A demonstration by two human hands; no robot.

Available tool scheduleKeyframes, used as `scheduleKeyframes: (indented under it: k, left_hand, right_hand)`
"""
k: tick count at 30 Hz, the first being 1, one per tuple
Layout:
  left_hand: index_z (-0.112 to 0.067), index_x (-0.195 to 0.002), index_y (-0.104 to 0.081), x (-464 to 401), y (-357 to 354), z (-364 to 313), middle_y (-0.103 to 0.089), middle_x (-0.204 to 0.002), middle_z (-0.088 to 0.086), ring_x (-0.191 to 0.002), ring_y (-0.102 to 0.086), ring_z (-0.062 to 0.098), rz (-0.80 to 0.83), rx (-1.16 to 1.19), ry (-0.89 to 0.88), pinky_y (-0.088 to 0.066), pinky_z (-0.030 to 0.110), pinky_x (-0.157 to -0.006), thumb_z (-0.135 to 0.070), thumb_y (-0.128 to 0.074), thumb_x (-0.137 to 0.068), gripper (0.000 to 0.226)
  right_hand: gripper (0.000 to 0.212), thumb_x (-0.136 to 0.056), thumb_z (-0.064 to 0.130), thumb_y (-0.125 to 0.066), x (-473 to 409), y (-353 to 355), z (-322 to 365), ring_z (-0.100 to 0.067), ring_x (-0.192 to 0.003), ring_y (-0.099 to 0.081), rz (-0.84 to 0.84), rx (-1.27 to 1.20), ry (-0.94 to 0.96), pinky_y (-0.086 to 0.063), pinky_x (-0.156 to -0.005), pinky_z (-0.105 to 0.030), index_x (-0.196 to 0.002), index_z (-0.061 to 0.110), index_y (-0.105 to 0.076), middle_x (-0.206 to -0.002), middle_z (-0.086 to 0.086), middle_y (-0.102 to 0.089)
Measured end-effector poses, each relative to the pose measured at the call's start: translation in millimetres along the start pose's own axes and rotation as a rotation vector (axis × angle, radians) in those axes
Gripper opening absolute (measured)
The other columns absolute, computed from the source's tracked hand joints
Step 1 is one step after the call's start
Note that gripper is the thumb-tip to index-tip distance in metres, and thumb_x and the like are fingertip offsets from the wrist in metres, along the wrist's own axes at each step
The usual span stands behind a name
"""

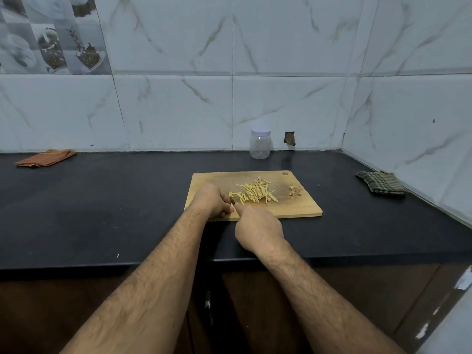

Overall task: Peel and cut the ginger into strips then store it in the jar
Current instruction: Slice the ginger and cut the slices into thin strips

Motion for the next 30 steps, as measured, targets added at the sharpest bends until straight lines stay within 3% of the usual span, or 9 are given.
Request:
scheduleKeyframes:
  k: [4, 9, 12, 16, 21, 30]
  left_hand:
    - [-0.01, -0.088, -0.079, 0, 0, 0, -0.065, -0.064, -0.001, -0.052, -0.053, 0.008, -0.013, 0.002, 0.006, -0.047, 0.022, -0.063, -0.007, -0.076, -0.084, 0.006]
    - [-0.011, -0.08, -0.077, -2, -1, -1, -0.069, -0.07, 0.001, -0.053, -0.055, 0.009, -0.017, 0.003, 0.019, -0.05, 0.025, -0.067, -0.006, -0.077, -0.083, 0.005]
    - [-0.01, -0.084, -0.079, -2, -1, -3, -0.074, -0.082, 0.003, -0.055, -0.057, 0.009, -0.03, -0.006, 0.028, -0.053, 0.026, -0.07, -0.006, -0.076, -0.083, 0.004]
    - [-0.011, -0.087, -0.078, 0, -1, -4, -0.073, -0.078, 0.002, -0.054, -0.056, 0.008, -0.048, 0.006, 0.051, -0.052, 0.024, -0.063, -0.008, -0.077, -0.083, 0.005]
    - [-0.011, -0.091, -0.078, 0, -1, -4, -0.076, -0.092, 0.007, -0.058, -0.057, 0.011, -0.042, 0.039, 0.055, -0.058, 0.033, -0.085, -0.008, -0.079, -0.082, 0.01]
    - [-0.012, -0.091, -0.076, 1, -2, -4, -0.074, -0.085, 0.002, -0.054, -0.055, 0.009, -0.045, 0.053, 0.055, -0.056, 0.03, -0.078, -0.007, -0.079, -0.082, 0.01]
  right_hand:
    - [0.058, -0.095, 0.012, -0.048, 0, -2, -1, -0.025, -0.118, -0.057, -0.003, 0.001, 0.012, -0.048, -0.088, -0.036, -0.148, 0.034, -0.042, -0.13, -0.004, -0.061]
    - [0.062, -0.094, 0.011, -0.046, -2, 0, -2, -0.025, -0.12, -0.056, 0.021, 0.017, 0.01, -0.048, -0.089, -0.035, -0.149, 0.038, -0.04, -0.134, -0.003, -0.06]
    - [0.061, -0.095, 0.009, -0.047, -6, -1, 4, -0.024, -0.116, -0.059, 0.019, 0.06, 0.015, -0.048, -0.082, -0.034, -0.149, 0.037, -0.041, -0.13, -0.003, -0.062]
    - [0.062, -0.096, 0.006, -0.048, -1, -1, 3, -0.025, -0.113, -0.06, 0.039, 0.103, 0.009, -0.044, -0.073, -0.034, -0.148, 0.037, -0.04, -0.126, -0.005, -0.062]
    - [0.062, -0.093, 0.004, -0.048, 20, -1, -6, -0.027, -0.113, -0.059, 0.063, 0.163, 0.008, -0.047, -0.078, -0.036, -0.148, 0.03, -0.037, -0.124, -0.008, -0.061]
    - [0.072, -0.091, 0.001, -0.047, 28, 0, -6, -0.027, -0.115, -0.058, 0.089, 0.155, -0.031, -0.046, -0.076, -0.036, -0.153, 0.032, -0.03, -0.127, -0.007, -0.059]
Point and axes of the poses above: each hand's wrist, its own x-axis away from the middle knuckle, its own y-axis out of the back of the hand, z = x × y, the point moved 1 cm from there along -x, towards the middle knuckle
